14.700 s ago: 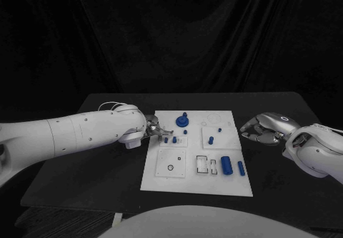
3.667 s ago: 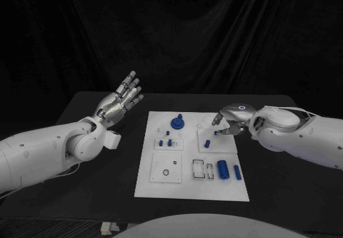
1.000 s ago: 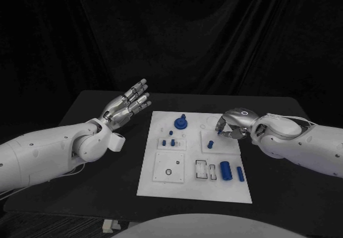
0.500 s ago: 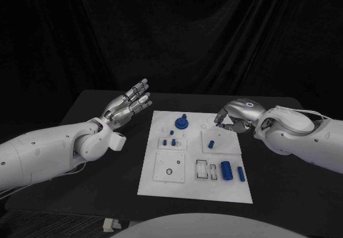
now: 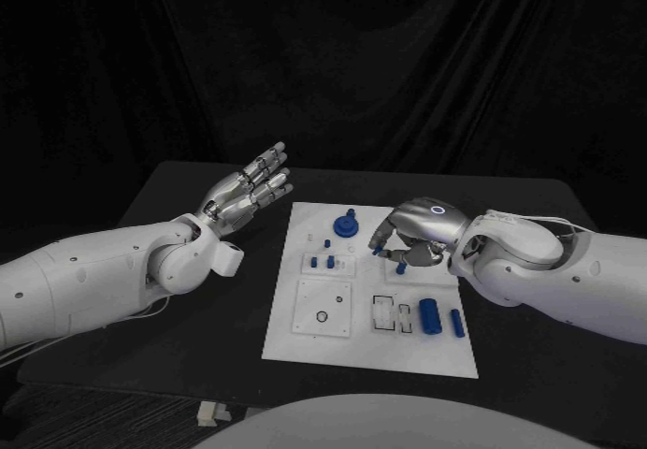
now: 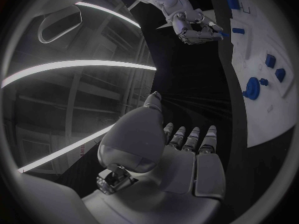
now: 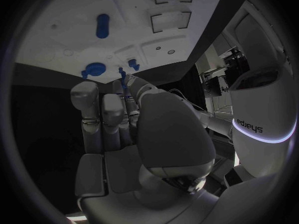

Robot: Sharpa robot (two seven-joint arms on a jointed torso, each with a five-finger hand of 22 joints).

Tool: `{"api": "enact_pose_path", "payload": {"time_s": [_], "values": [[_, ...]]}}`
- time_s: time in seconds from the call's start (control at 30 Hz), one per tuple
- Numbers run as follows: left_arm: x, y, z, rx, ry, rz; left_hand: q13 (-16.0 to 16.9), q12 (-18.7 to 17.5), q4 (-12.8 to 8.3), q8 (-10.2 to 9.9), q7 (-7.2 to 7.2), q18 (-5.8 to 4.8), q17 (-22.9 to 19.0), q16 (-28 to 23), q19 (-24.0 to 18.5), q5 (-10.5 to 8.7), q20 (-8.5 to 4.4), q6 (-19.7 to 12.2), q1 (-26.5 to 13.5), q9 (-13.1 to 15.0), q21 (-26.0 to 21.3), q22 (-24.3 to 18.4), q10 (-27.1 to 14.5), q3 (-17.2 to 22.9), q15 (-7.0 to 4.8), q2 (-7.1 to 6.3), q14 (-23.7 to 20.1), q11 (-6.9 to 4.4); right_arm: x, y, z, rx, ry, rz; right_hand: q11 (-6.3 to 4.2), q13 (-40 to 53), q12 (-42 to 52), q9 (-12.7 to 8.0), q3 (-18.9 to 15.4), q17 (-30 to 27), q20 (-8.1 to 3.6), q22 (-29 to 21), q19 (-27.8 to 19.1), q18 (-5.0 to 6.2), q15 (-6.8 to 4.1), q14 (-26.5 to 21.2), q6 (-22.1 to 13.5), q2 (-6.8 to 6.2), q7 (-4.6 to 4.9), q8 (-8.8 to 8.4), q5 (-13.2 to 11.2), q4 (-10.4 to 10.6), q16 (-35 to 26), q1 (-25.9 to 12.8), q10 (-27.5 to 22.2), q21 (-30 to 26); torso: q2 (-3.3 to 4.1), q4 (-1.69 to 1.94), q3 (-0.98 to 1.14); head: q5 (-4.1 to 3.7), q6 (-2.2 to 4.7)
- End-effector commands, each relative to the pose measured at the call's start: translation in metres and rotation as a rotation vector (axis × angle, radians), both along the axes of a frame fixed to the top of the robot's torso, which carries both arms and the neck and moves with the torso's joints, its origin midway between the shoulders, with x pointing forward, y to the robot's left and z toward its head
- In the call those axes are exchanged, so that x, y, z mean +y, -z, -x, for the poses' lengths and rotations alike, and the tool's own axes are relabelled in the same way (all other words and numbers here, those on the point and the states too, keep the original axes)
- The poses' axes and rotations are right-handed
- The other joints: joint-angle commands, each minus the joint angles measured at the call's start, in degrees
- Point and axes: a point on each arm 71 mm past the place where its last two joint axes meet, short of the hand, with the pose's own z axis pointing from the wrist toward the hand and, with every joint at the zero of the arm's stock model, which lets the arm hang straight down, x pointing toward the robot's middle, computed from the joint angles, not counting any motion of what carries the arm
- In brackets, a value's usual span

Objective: Assemble the parts on the task board

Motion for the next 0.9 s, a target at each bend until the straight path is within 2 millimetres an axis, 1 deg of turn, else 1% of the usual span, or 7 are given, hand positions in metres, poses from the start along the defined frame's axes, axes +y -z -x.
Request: {"api": "enact_pose_path", "payload": {"time_s": [0.03, 0.17, 0.37, 0.47, 0.53, 0.63, 0.9], "values": [[-0.002, 0.000, 0.001, -0.002, 0.014, 0.015, -0.05, -0.19, -0.31, 0.24, 0.40, 0.56, -0.06, -0.21, 0.00, 0.44, 0.39, 0.05, 0.51, 0.08, 0.08, -0.04, 0.01, 0.08, 0.50, 0.26, 0.08, 0.43, 0.010, 0.008, 0.003, 0.031, -0.031, 0.022, 0.03, -0.05, -0.26, 0.06, -0.04, 0.07, -0.03, 6.43, 0.25, -0.57, 0.08, 0.32, 0.19, -0.57, 0.03, -0.34, 0.40, 0.08, 0.20, 0.07, 0.43, 0.15, -0.05, -0.12, -0.04, 0.47, -0.17], [-0.002, 0.000, 0.001, -0.002, 0.013, 0.014, -0.05, -0.19, -0.33, 0.26, 0.44, 0.56, -0.06, -0.21, -0.01, 0.44, 0.38, 0.12, 0.50, 0.10, 0.07, -0.07, 0.01, 0.08, 0.51, 0.28, 0.08, 0.45, 0.021, 0.019, 0.006, 0.064, -0.050, 0.036, 0.14, -0.07, -0.57, -0.02, 0.05, -0.01, -0.02, 6.37, 0.19, -0.53, 0.13, 0.34, -0.02, -0.63, 0.14, -0.57, 0.56, 0.10, 0.15, 0.13, 0.30, -0.11, 0.00, -0.12, 0.04, 0.72, -0.27], [-0.003, 0.000, 0.001, -0.002, 0.013, 0.015, -0.05, -0.19, -0.33, 0.26, 0.44, 0.56, -0.06, -0.21, -0.01, 0.44, 0.38, 0.12, 0.50, 0.10, 0.07, -0.07, 0.01, 0.08, 0.51, 0.28, 0.08, 0.45, 0.038, 0.032, 0.010, 0.094, -0.077, 0.041, 0.19, -0.07, -0.77, -0.08, 0.11, 0.08, 0.00, 6.36, 0.17, -0.53, 0.18, 0.39, -0.19, -0.67, 0.21, -0.73, 0.58, 0.09, 0.25, 0.18, 0.22, -0.13, -0.12, 0.14, 0.06, 0.48, -0.58], [-0.003, 0.000, 0.001, -0.002, 0.016, 0.016, -0.05, -0.19, -0.34, 0.26, 0.49, 0.55, -0.06, -0.21, -0.02, 0.40, 0.37, 0.13, 0.48, 0.10, 0.06, -0.10, 0.01, 0.07, 0.51, 0.30, 0.08, 0.48, 0.045, 0.036, 0.012, 0.102, -0.089, 0.038, 0.23, -0.07, -0.88, -0.11, 0.12, 0.31, 0.01, 6.37, 0.18, -0.54, 0.20, 0.47, -0.27, -0.72, 0.24, -0.82, 0.59, 0.09, 0.47, 0.19, 0.17, -0.09, -0.02, 0.08, 0.03, 0.45, -0.65], [-0.004, 0.000, 0.001, -0.001, 0.017, 0.016, -0.05, -0.19, -0.34, 0.26, 0.49, 0.55, -0.06, -0.21, -0.02, 0.40, 0.37, 0.13, 0.48, 0.10, 0.06, -0.10, 0.01, 0.07, 0.51, 0.30, 0.08, 0.48, 0.051, 0.038, 0.014, 0.109, -0.097, 0.040, 0.25, -0.07, -0.93, -0.12, 0.13, 0.49, 0.02, 6.40, 0.22, -0.56, 0.21, 0.53, -0.32, -0.75, 0.26, -0.87, 0.59, 0.09, 0.64, 0.19, 0.15, 0.08, -0.01, 0.14, 0.05, 0.38, -0.69], [-0.004, 0.000, 0.001, -0.001, 0.019, 0.017, -0.05, -0.19, -0.35, 0.26, 0.51, 0.55, -0.06, -0.21, -0.03, 0.41, 0.37, 0.14, 0.48, 0.10, 0.05, -0.13, 0.01, 0.07, 0.52, 0.33, 0.08, 0.49, 0.055, 0.040, 0.014, 0.116, -0.100, 0.045, 0.28, -0.07, -1.02, -0.15, 0.15, 0.46, 0.03, 6.36, 0.19, -0.54, 0.23, 0.55, -0.41, -0.79, 0.29, -0.95, 0.59, 0.10, 0.64, 0.19, 0.11, -0.09, -0.01, 0.26, 0.06, 0.22, -0.78], [-0.005, 0.001, 0.001, 0.002, 0.023, 0.018, -0.05, -0.19, -0.42, 0.26, 0.63, 0.53, -0.06, -0.21, -0.02, 0.49, 0.35, 0.14, 0.50, 0.10, 0.06, -0.11, 0.01, 0.11, 0.55, 0.47, 0.08, 0.55, 0.061, 0.047, 0.014, 0.137, -0.100, 0.063, 0.30, -0.05, -1.14, -0.20, 0.25, 0.29, 0.04, 6.27, 0.07, -0.47, 0.26, 0.51, -0.54, -0.80, 0.33, -1.09, 0.69, 0.02, 0.49, 0.32, 0.11, -0.52, -0.01, 0.23, 0.06, 0.30, -0.81]]}}
